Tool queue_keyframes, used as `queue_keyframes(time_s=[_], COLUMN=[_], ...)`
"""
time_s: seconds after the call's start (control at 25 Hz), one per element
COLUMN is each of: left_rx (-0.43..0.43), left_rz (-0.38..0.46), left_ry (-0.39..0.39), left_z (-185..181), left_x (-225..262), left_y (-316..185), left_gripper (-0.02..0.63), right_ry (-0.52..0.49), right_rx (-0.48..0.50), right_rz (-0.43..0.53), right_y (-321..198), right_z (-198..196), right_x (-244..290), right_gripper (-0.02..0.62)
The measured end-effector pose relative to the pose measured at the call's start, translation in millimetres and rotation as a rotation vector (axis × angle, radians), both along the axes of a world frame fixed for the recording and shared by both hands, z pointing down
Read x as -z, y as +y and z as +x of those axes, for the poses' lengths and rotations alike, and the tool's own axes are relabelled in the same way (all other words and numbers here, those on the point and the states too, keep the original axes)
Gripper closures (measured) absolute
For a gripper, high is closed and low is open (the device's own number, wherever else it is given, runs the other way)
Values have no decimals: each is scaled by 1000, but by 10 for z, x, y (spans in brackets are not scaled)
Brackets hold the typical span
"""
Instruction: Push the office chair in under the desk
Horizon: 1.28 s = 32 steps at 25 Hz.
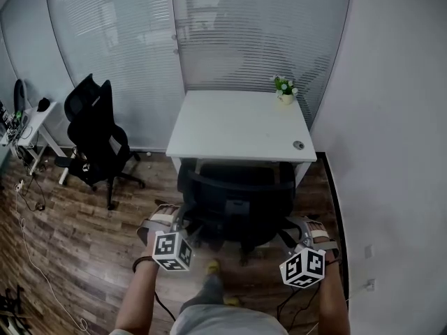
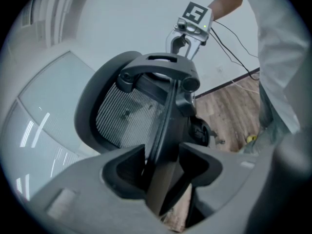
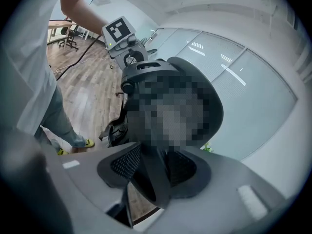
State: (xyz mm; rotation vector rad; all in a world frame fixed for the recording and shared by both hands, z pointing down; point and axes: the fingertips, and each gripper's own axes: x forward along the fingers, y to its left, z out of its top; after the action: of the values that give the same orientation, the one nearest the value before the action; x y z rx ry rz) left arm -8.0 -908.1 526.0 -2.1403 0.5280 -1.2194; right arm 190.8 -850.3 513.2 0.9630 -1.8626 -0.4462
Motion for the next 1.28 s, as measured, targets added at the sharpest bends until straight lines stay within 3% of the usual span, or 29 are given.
queue_keyframes(time_s=[0.36, 0.6, 0.88, 1.08, 1.28], left_rx=[-12, -8, 81, 215, 317], left_rz=[-11, -66, -99, -142, -134], left_ry=[12, 119, 359, 598, 742], left_z=[-9, -46, -159, -319, -446], left_x=[11, 97, 398, 576, 730], left_y=[28, 77, 162, 138, 116], left_gripper=[388, 365, 399, 449, 483], right_ry=[-10, -69, -255, -424, -489], right_rx=[-17, -62, -151, -248, -324], right_rz=[0, 32, 86, 146, 208], right_y=[7, 32, 117, 122, 117], right_z=[-14, -23, -41, -36, 20], right_x=[0, 124, 325, 480, 591], right_gripper=[428, 428, 431, 436, 477])
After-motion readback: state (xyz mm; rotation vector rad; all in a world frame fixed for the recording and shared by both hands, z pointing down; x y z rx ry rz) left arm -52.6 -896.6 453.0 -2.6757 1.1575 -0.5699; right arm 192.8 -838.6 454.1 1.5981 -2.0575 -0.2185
